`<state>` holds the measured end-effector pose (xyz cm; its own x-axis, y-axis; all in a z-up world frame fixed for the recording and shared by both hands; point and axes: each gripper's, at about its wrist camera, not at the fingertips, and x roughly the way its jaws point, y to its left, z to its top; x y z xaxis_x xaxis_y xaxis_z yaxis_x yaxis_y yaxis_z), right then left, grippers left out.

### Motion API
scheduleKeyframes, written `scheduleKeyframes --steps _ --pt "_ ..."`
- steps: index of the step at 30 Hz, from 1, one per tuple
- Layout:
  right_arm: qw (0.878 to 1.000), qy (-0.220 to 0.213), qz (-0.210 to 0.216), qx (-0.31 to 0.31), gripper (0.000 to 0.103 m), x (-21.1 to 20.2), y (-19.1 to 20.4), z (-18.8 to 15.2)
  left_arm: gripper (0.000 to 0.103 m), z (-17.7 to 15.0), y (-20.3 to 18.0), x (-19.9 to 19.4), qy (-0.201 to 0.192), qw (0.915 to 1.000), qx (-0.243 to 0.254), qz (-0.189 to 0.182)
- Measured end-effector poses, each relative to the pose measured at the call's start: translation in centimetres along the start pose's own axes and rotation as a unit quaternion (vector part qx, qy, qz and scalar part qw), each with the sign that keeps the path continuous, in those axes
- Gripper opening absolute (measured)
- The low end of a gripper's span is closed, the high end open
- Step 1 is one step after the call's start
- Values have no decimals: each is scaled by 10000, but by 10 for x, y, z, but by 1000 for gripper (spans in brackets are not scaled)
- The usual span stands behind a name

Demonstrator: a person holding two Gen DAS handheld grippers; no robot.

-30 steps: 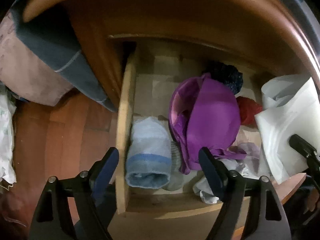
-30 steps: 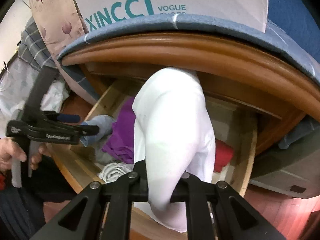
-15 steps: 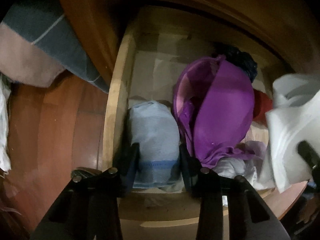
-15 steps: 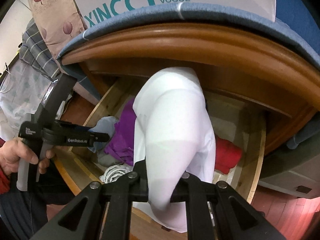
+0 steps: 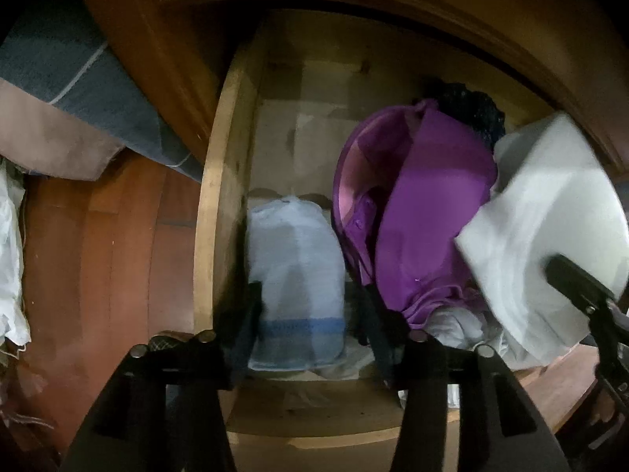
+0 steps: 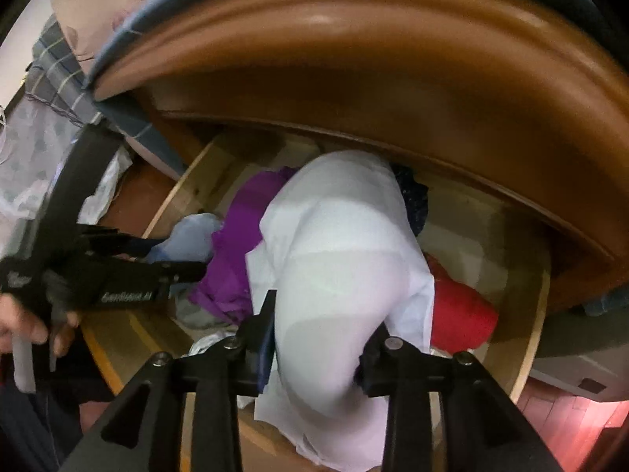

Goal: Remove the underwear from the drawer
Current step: 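Grasp the white underwear with the right tool while the left reaches the light blue sock, then grasp the light blue sock with the left tool and lift it toward the box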

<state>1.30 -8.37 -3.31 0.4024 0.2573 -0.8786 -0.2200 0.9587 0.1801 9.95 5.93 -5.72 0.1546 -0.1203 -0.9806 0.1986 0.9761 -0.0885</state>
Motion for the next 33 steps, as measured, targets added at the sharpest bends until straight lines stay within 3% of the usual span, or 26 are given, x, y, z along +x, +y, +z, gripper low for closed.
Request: scheduleKeyframes --steps 3,5,6,8,12,21,33 --pt "9998 200 -88 -8 37 15 0 5 50 3 -1 1 118 9999 -108 -12" --pt "9997 231 -58 -31 36 21 2 5 43 5 1 1 107 9998 -168 -30" --pt "9997 222 -41 -64 34 22 3 3 34 4 2 1 109 9998 -165 -12" --pt "9998 175 108 -83 21 19 5 0 33 4 1 1 91 9998 -153 -1" --pt "9998 90 141 -128 10 13 9 -4 29 1 -5 -4 -8 10000 -66 37" --pt "9993 -326 154 50 8 -18 5 -13 28 -18 3 -29 -231 9993 -47 -297" --pt "9962 -727 230 426 8 -45 1 -20 28 -50 -4 -101 -1007 9933 47 -565"
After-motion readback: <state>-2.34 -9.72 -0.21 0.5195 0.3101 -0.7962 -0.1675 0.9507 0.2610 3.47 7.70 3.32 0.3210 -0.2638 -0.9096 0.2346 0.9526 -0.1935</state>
